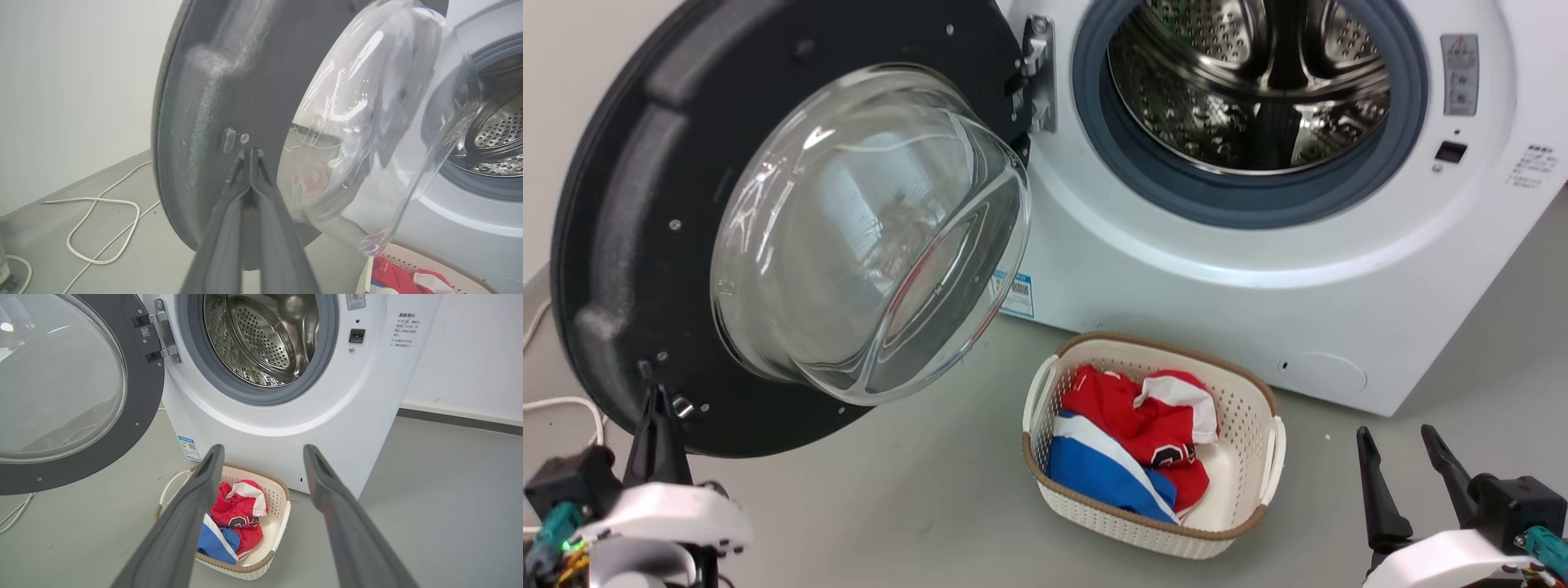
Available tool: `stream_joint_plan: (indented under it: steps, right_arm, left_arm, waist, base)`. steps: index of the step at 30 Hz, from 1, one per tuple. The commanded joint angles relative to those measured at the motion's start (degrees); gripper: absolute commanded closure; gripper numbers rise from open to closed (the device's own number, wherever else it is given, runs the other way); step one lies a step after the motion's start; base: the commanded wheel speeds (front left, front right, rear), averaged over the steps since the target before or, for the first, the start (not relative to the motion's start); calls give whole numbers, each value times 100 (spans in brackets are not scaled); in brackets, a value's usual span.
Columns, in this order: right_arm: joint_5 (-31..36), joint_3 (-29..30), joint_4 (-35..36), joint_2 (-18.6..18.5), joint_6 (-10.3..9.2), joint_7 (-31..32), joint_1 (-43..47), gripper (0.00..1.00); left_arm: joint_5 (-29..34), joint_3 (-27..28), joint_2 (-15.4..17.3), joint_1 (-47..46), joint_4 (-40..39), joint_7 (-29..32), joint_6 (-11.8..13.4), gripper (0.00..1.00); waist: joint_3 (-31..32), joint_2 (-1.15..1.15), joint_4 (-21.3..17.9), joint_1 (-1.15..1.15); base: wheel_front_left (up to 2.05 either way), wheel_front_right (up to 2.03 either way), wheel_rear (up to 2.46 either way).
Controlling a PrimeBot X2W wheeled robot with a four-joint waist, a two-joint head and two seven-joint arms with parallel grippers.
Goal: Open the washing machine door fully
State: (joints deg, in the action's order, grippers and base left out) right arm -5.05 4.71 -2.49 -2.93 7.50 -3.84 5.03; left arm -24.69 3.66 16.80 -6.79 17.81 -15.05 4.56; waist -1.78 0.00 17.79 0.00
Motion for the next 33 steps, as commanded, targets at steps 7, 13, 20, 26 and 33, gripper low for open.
stream_joint_plan:
  steps: [7, 13, 20, 26, 33]
  right_arm:
    - [-110, -7, -83, 10, -1, -112, 128, 0]
    - [-126, -43, -139, 10, -1, -144, 145, 0]
    - [-92, -144, -155, 9, -1, -114, 63, 0]
    - [-48, -263, -188, 9, -1, -128, -56, 0]
    - [-43, -353, -181, 9, -1, -136, -58, 0]
  left_arm:
    - [313, -198, -105, 750, -814, 74, 185, 100]
    - [514, -653, -130, 1031, -1356, 394, 99, 100]
    - [585, -1195, -345, 1074, -1612, 622, -81, 100]
    - [645, -1409, -423, 863, -1375, 544, -148, 0]
    - [672, -1490, -428, 601, -897, 388, -189, 0]
  waist:
    - [290, 0, 27, 0]
    - [362, 0, -11, 0]
    - [386, 0, -335, 0]
    - [394, 0, -760, 0]
    - [417, 0, -1503, 0]
  base:
    - [0, 0, 0]
    - [0, 0, 0]
    - [0, 0, 0]
    - [0, 0, 0]
    - [0, 0, 0]
